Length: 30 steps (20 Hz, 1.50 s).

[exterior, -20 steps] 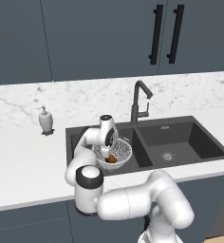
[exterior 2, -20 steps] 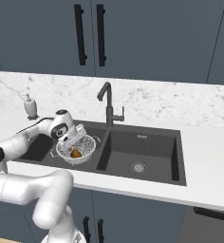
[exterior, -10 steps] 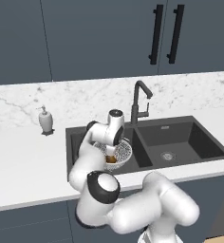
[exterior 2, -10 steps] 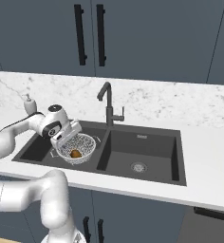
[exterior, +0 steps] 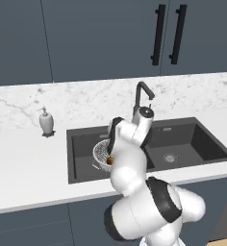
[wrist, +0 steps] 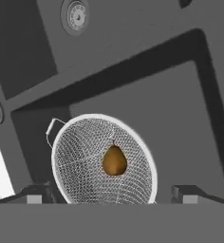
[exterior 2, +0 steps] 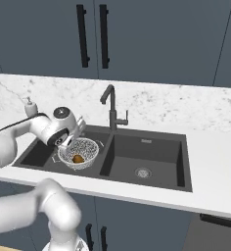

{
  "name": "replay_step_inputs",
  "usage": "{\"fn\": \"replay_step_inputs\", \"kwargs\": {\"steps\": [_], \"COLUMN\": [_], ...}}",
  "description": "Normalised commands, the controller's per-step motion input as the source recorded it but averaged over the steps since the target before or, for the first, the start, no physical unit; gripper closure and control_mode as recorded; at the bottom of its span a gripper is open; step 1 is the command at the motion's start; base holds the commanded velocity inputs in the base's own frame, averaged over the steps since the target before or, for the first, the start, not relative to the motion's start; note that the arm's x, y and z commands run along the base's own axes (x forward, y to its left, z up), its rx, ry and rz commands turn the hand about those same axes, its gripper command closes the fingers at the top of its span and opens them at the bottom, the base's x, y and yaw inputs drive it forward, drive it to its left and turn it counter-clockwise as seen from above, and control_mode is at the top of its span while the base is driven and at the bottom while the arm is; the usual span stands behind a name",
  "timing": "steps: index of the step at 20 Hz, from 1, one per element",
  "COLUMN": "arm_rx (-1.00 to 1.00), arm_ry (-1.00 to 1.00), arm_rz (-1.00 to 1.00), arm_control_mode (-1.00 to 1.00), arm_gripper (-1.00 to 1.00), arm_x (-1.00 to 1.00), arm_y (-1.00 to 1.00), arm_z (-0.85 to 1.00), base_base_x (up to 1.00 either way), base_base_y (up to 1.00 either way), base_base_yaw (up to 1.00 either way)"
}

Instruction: Put the colander in the sink, put the pear in the colander, and turn on the sink faucet and pour water over the colander.

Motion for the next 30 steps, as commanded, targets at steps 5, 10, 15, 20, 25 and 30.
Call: {"fn": "replay_step_inputs", "kwargs": {"steps": [5, 10, 15, 20, 25, 30], "arm_rx": [0.1, 0.18, 0.24, 0.29, 0.21, 0.1], "arm_ry": [-0.25, -0.27, -0.18, -0.17, -0.13, -0.12], "arm_rz": [0.38, 0.35, 0.3, 0.3, 0.31, 0.28], "arm_control_mode": [-1.0, -1.0, -1.0, -1.0, -1.0, -1.0], "arm_gripper": [-1.0, -1.0, -1.0, -1.0, -1.0, -1.0], "arm_x": [-0.3, -0.22, 0.06, 0.45, 0.66, 0.52], "arm_y": [-1.0, -1.0, -0.91, -0.39, 0.04, 0.23], "arm_z": [0.69, 0.52, 0.46, 0.45, 0.26, 0.0], "base_base_x": [0.0, 0.0, 0.0, 0.0, 0.0, 0.0], "base_base_y": [0.0, 0.0, 0.0, 0.0, 0.0, 0.0], "base_base_yaw": [0.0, 0.0, 0.0, 0.0, 0.0, 0.0]}}
